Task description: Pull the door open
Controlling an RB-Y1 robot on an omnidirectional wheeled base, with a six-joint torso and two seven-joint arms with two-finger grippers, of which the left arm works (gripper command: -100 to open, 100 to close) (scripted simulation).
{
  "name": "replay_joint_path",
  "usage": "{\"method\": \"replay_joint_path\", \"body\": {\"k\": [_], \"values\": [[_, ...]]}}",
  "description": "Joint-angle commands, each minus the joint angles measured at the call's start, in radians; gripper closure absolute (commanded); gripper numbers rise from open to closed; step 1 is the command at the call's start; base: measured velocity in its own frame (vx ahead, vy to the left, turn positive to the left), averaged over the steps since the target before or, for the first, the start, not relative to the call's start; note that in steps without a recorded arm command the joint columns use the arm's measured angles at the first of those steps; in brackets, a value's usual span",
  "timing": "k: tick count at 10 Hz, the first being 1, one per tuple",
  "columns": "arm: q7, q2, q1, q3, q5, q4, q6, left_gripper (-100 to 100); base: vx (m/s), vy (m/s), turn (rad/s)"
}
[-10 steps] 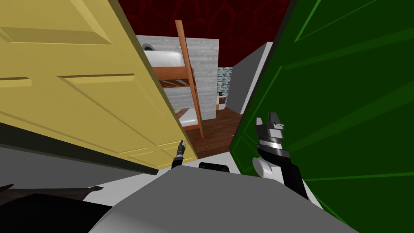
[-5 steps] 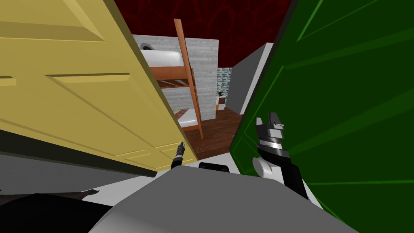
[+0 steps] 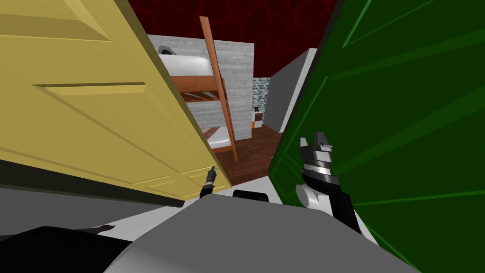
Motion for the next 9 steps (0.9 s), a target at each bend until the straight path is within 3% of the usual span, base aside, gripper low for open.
{"method": "replay_joint_path", "body": {"k": [1,7,8,9], "values": [[0.014,0.009,0.015,-0.012,-0.006,-0.002,-0.008,100,-0.186,0.021,-0.101],[0.076,0.06,0.06,-0.061,-0.031,-0.013,-0.053,100,-0.21,0.021,-0.104],[0.068,0.05,0.055,-0.062,-0.031,-0.017,-0.042,100,-0.104,0.003,-0.033],[0.087,0.063,0.075,-0.077,-0.039,-0.013,-0.066,100,-0.157,0.021,-0.131]]}}
